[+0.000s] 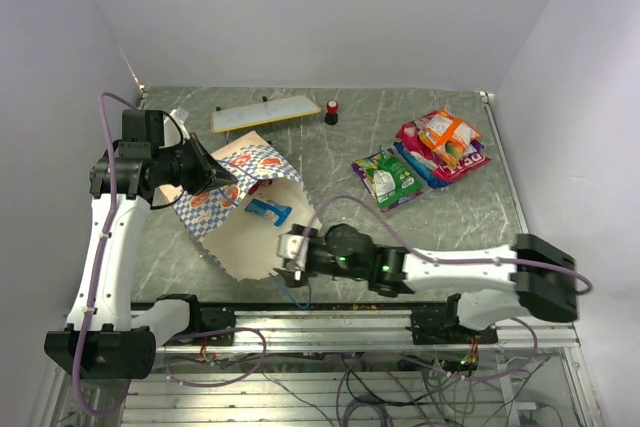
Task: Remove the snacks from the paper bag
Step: Take out the snack from the paper bag.
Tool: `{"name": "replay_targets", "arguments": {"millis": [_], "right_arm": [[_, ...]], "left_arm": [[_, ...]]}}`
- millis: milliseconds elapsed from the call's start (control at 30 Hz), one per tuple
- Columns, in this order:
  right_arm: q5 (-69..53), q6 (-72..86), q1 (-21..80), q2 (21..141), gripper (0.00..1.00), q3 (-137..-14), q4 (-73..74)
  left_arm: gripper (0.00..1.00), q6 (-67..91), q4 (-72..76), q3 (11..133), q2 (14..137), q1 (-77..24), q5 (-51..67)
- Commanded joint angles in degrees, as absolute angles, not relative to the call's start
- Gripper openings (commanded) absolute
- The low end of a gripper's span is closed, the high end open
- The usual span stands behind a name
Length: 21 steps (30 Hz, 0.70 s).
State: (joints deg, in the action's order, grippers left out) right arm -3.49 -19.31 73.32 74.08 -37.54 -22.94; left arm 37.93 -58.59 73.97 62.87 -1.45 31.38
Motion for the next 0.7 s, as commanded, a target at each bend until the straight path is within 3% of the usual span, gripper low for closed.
{"name": "replay_targets", "arguments": {"millis": [0, 233, 667], "right_arm": [[12.0, -25.3, 74.4, 86.8, 0.68, -47.0, -25.8], [19.9, -31.0, 73.0, 107.5, 0.73, -59.9, -29.6], [25.6, -32.1, 67.9, 122.5, 0.74, -71.8, -25.1]], "left_arm": [[0.07, 37.6, -58.7, 75.9, 62.9, -1.8, 32.6], [0.07, 37.6, -59.0, 77.3, 63.3, -1.8, 33.0], [0.07, 35.3, -60.1, 77.8, 64.6, -1.8, 34.3]]}}
